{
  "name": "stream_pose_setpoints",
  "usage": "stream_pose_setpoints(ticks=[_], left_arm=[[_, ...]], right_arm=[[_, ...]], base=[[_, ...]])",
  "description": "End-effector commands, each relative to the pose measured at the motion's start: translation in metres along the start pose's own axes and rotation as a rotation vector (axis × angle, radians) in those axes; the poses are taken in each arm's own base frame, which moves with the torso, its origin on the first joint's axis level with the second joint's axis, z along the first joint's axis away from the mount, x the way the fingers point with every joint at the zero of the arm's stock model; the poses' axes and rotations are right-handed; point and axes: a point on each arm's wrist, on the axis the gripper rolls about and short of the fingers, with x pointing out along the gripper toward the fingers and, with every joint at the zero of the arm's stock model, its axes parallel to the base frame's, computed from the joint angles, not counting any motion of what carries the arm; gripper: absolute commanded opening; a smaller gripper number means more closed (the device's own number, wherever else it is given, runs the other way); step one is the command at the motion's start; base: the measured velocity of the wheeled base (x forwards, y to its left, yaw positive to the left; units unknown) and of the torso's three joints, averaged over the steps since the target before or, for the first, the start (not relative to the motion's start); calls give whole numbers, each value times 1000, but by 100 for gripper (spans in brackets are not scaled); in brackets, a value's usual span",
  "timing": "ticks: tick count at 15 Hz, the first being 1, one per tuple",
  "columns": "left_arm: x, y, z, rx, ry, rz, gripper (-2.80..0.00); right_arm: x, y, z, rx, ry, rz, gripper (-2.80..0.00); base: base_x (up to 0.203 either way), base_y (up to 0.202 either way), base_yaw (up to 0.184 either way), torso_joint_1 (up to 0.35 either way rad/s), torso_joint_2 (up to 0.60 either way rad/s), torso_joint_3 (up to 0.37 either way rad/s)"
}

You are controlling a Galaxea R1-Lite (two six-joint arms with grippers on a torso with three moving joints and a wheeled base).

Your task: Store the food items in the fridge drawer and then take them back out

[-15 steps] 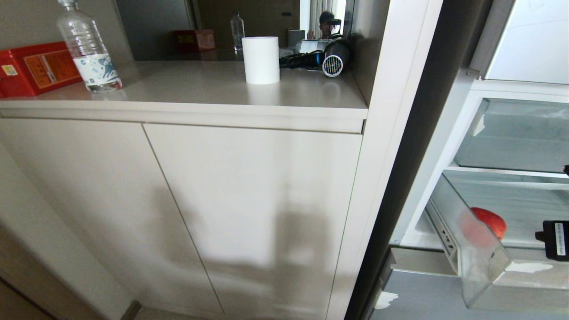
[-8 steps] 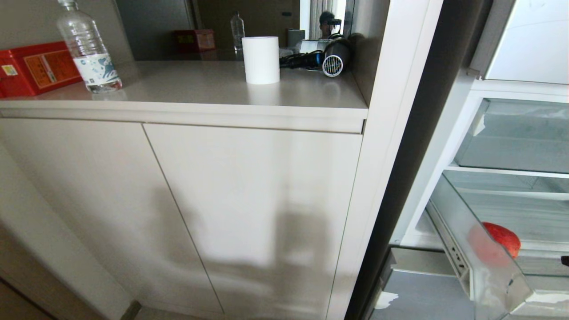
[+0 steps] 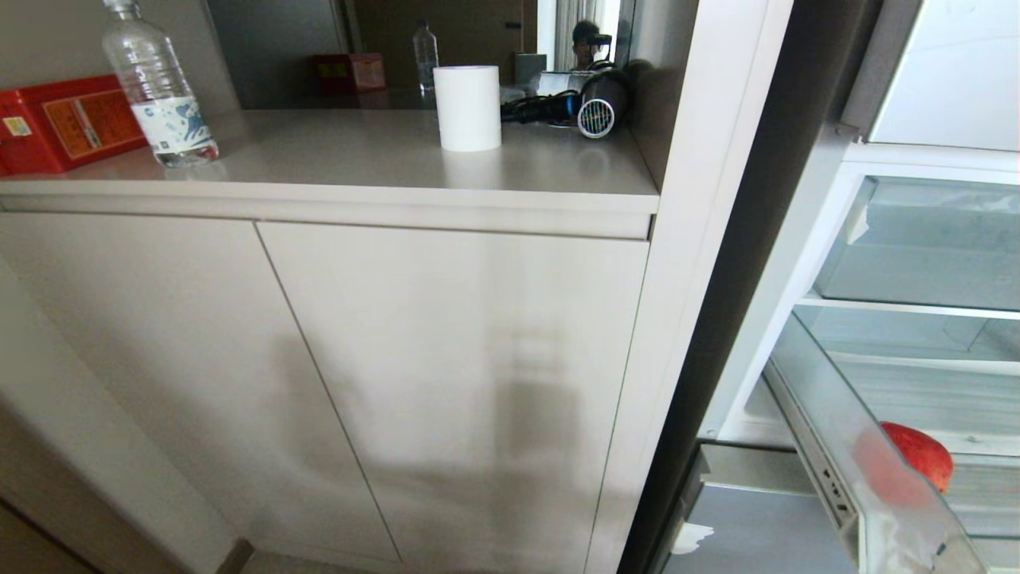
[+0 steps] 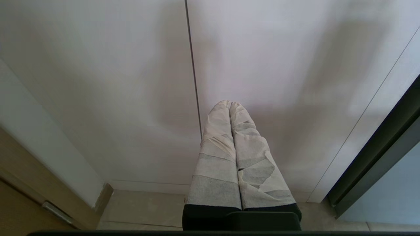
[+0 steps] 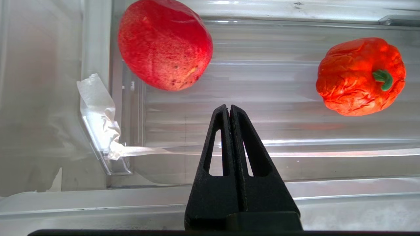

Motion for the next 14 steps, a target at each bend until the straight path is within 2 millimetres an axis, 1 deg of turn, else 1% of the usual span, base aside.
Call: stream_pose_setpoints(ticks=[1,4,10,11,14], left_arm=[[0,0,0,1,0,0,-280],[0,0,0,1,0,1,-280],[0,0,0,1,0,1,-280],[0,0,0,1,0,1,-280],[0,0,0,1,0,0,-280]], right_arm=[[1,0,-2,-1,11,-3,-280],[-5,-1,-9,-7,58,-4,-280],[-15,-3,-14,-4,40,1,-280],[-15,-2,-12,2,18,12,-280],[-11,-1,9,27,-156,30,-280]], base=[[0,0,0,0,0,0],[0,0,0,0,0,0],[0,0,0,0,0,0],[0,0,0,0,0,0],[0,0,0,0,0,0]])
